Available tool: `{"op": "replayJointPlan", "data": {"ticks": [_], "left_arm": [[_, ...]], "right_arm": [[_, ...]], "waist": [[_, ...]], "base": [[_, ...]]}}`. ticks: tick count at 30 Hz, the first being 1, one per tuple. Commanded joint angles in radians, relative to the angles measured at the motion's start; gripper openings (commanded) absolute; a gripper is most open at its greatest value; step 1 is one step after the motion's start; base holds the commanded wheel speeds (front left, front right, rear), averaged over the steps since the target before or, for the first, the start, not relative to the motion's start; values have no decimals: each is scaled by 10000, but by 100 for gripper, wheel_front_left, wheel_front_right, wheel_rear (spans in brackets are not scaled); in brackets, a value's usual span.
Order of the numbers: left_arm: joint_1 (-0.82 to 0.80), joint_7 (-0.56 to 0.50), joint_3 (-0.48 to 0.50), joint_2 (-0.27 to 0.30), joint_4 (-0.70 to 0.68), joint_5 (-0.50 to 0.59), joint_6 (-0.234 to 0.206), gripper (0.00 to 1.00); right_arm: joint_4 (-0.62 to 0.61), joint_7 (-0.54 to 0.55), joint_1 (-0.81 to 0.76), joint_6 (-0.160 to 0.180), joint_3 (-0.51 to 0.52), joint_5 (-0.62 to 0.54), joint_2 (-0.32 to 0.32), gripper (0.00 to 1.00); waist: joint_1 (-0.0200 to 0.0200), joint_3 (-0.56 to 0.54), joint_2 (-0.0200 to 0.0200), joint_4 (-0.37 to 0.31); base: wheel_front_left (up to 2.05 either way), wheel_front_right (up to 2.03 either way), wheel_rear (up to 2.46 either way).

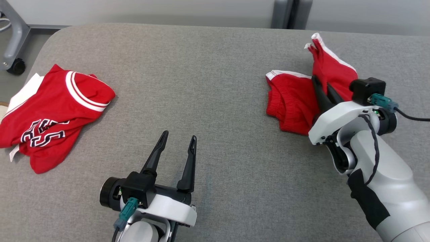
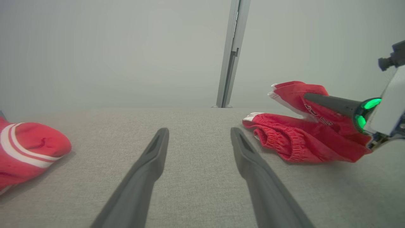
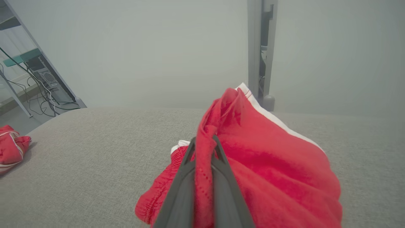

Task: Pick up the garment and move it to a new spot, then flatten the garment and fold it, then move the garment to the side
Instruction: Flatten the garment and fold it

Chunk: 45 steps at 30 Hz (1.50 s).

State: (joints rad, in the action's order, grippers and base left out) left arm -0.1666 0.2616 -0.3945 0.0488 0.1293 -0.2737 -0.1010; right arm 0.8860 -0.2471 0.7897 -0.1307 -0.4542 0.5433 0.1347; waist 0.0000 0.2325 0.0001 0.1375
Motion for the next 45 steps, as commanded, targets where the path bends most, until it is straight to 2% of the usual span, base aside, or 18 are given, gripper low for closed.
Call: {"op": "replayJointPlan", "data": {"ticks": [1,11,12,13,19,23,28,36,40,45], "left_arm": [[116,32,7,33,2,-26,-31,100],[137,31,-71,33,93,-160,-161,100],[125,31,-77,33,100,-160,-156,100],[108,32,-83,34,105,-160,-168,100],[171,31,-103,33,158,-186,-181,100],[222,31,-54,33,178,-194,-209,100],[267,32,164,33,2,-276,-257,100],[109,31,680,34,-168,-203,-222,100],[12,31,939,33,-213,-146,-143,100],[28,31,1173,36,-204,-79,-94,100]], "right_arm": [[-35,35,-87,-2,-4,-111,30,0],[106,376,-551,-2,-337,-507,-325,0],[107,360,-597,-2,-355,-531,-356,40],[97,340,-652,-2,-371,-557,-401,100],[-359,419,-1116,-2,-685,-308,-643,100],[-1197,333,-1548,-2,-1177,-79,-714,100],[-2209,18,-1881,0,-1349,-470,-410,100],[-3348,-208,-2159,0,21,-1933,-93,100],[-4088,-205,-2639,0,1038,-2664,-116,100],[-4655,-208,-3143,0,1742,-3353,-148,100]], "waist": [[0,-3,-1,53],[0,-68,-1,315],[0,-79,-1,321],[0,-96,-1,324],[0,-206,-1,272],[0,-245,-1,159],[0,-239,-1,-228],[0,-300,-1,-1121],[0,-350,-1,-1510],[0,-458,-1,-1792]], "base": [[0,0,0],[0,0,0],[0,0,0],[0,0,0],[0,0,0],[0,0,0],[0,0,0],[0,0,0],[0,0,0],[0,0,0]]}}
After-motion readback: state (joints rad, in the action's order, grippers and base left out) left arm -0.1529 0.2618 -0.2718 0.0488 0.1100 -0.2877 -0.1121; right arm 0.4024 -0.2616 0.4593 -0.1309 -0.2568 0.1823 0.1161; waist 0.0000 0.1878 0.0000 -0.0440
